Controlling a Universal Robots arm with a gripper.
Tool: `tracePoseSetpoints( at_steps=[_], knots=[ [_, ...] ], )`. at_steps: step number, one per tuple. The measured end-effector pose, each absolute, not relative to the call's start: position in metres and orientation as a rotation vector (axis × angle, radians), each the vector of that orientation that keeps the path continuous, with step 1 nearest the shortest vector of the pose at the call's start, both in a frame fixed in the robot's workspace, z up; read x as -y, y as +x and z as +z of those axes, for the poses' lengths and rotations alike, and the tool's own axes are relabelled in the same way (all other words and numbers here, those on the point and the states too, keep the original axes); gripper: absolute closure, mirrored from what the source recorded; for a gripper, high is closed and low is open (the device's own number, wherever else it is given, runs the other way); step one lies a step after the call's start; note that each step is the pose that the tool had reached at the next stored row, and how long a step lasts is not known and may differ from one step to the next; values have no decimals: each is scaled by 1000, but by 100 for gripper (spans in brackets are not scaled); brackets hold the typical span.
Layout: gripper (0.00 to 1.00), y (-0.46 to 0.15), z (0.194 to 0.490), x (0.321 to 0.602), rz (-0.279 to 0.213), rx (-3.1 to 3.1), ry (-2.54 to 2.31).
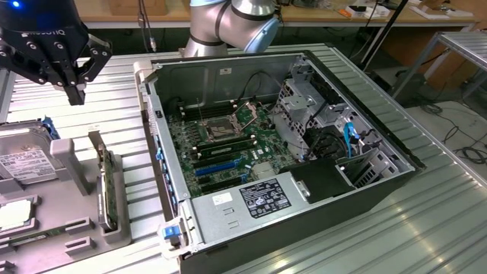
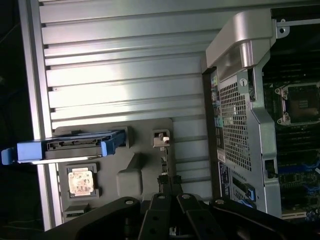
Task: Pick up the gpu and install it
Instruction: 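Reach for the gpu, then pick up the gpu and move the gpu toward the slot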
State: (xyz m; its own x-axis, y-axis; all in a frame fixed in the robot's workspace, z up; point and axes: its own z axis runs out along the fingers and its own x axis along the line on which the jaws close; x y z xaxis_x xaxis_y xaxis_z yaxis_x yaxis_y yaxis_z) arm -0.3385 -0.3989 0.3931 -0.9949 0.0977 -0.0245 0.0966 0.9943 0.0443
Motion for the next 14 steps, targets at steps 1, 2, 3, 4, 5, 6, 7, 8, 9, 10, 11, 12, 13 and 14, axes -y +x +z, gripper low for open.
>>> tracePoseSetpoints(
  at_steps=[1,2,3,4,5,6,7,8,9,10,11,12,13,14],
  knots=[
    [89,-339,393,399,67,-3111,152],
    [89,-339,393,399,67,-3111,152],
    [89,-339,393,399,67,-3111,152],
    [89,-339,393,399,67,-3111,152],
    [89,-339,393,399,67,-3111,152],
    [89,-339,393,399,67,-3111,152],
    [89,-339,393,399,67,-3111,151],
    [89,-339,393,399,67,-3111,151],
    [89,-339,393,399,67,-3111,150],
    [89,-339,393,399,67,-3111,149],
    [89,-339,393,399,67,-3111,148],
    [89,-339,393,399,67,-3111,146],
    [89,-339,393,399,67,-3111,143],
    [89,-339,393,399,67,-3111,139]
  ],
)
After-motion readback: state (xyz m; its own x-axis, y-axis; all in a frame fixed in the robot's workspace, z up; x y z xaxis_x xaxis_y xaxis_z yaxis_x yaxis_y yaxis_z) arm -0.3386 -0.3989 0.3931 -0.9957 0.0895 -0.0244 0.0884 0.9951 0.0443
